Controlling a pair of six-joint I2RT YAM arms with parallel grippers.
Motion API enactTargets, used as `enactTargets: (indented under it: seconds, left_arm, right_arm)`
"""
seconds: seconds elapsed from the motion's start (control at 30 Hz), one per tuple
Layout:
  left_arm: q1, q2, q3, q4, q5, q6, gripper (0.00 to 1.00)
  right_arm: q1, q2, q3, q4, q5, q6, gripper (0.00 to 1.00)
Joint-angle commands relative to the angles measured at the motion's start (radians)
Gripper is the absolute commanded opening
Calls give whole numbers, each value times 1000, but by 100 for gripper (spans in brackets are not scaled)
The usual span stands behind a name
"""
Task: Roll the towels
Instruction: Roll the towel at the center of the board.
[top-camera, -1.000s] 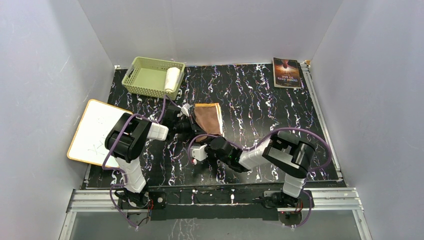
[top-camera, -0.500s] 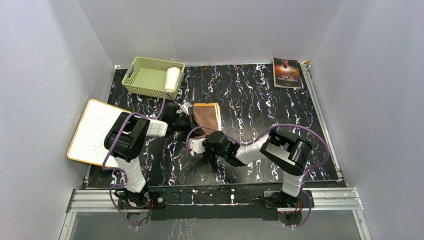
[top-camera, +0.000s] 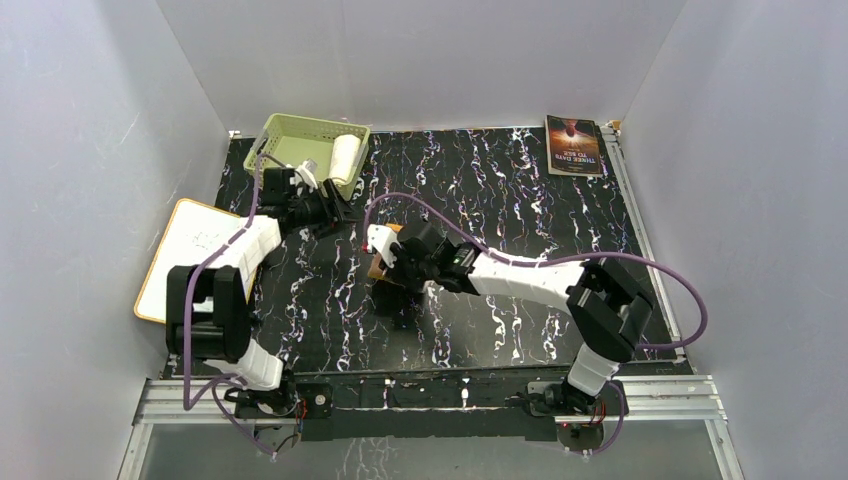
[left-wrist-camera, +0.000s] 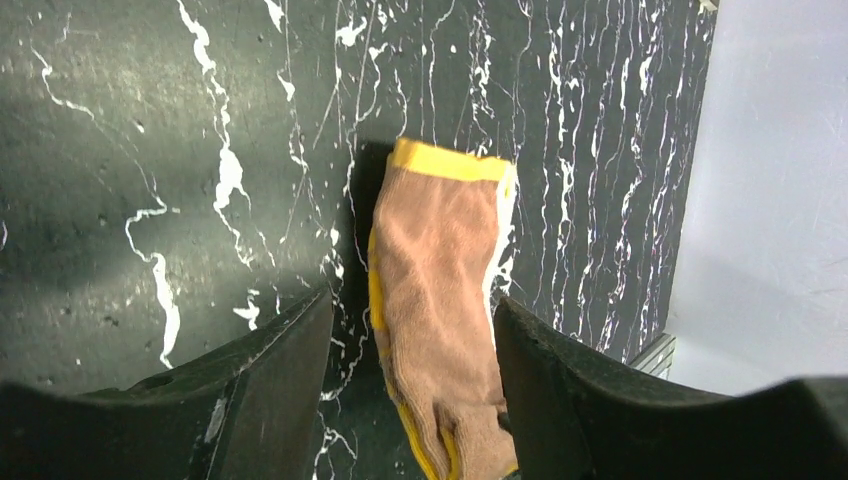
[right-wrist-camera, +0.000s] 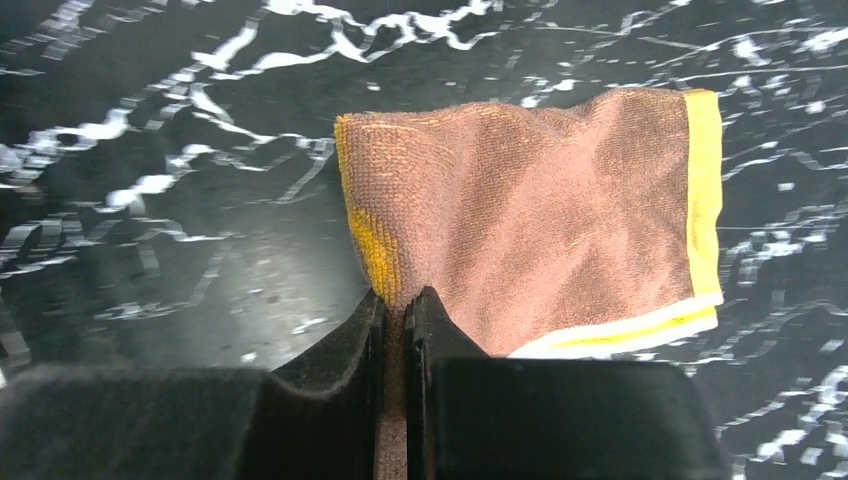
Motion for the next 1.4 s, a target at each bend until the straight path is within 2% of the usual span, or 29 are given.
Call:
enactTargets:
  seconds: [0.0,0.17,0.37,0.5,0.63,0.7,0.9,1.0,1.13,1.37]
  left_arm:
    - [-2,-89,-82,-110,54,42,59]
    - [-3,-191,-185,-102,106,48,59]
    - [-2,-294,-204,-158,119,78,59]
    - [-2,-329,-191,-196,128,92,59]
    - [-2,-357,-190,-209,156,94,59]
    - [-2,-365,-216,-181,193,71,56]
    - [-3,-342,-367,59,315,-95,16]
    - [-7,-314,-428,192,349,-183,2]
    - [-18,-247,-477,333,387,-255,0]
    - [-40,-130,-505,456,368,-288,0]
  right_arm:
    - [-15,-47,66,-144,-207,222,0]
    - [-75,36,126,-142,-415,320,0]
    - [-188,309,327,-242,-807,382,0]
    - [-210,462,428,-291,-918,391,0]
    - [-236,522,457,-283,-909,430,0]
    - [-249,553,470,-290,-877,447,0]
    - [-260,642,499,-322,-794,478,0]
    - [-260,664,497,-320,-783,490,0]
    - [-262,678,497,-317,-766,496,0]
    - [-264,703,520,-321,-752,525,0]
